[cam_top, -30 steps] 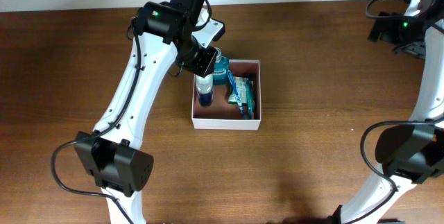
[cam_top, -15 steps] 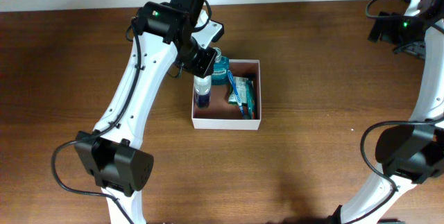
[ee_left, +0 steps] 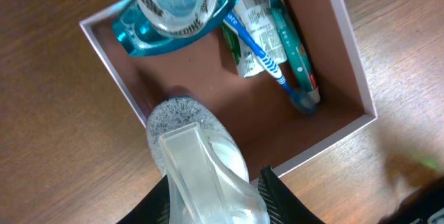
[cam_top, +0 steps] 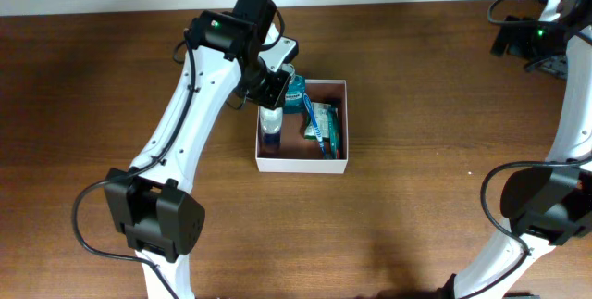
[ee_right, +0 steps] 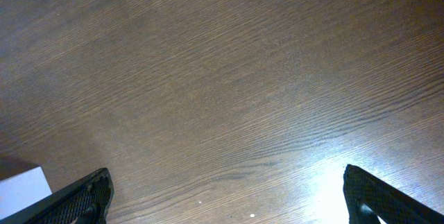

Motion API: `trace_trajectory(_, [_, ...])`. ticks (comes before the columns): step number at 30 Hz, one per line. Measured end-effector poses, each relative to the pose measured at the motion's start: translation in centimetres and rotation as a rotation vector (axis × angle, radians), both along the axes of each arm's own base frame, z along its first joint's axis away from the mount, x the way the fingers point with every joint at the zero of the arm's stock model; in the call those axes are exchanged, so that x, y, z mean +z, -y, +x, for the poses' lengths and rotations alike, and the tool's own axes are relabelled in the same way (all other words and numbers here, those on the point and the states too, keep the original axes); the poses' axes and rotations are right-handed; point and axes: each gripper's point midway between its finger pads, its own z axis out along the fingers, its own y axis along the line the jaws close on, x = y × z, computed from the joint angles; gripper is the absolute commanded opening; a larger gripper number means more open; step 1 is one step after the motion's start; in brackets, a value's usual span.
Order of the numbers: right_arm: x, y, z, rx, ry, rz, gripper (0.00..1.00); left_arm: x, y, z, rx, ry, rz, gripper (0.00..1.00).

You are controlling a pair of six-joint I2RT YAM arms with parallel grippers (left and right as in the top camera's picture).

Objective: Pack container
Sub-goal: 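Lower the bottle into the box and open the left gripper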

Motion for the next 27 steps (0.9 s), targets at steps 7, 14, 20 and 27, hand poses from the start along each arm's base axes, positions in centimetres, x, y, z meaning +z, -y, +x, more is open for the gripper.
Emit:
trace_trajectory(7, [0.0, 0.0, 0.0, 0.0, 0.0, 0.0, 0.99, -1.4, 0.0, 0.1, 0.011, -0.012, 0.002, 0.29])
trace_trajectory(14, [0.0, 0.0, 0.0, 0.001, 0.0, 0.0, 0.99, -2.5, 0.1, 0.2, 0.018, -0.022, 0.004, 0.3])
trace_trajectory(20, [0.0, 0.0, 0.0, 0.0, 0.0, 0.0, 0.99, -3.2, -0.1, -0.3, 0.018, -0.043, 0.013, 0.3])
trace_trajectory(27, [0.0, 0.0, 0.0, 0.0, 0.0, 0.0, 0.99, -3.7, -0.2, -0.4, 0.018, -0.053, 0.017, 0.3])
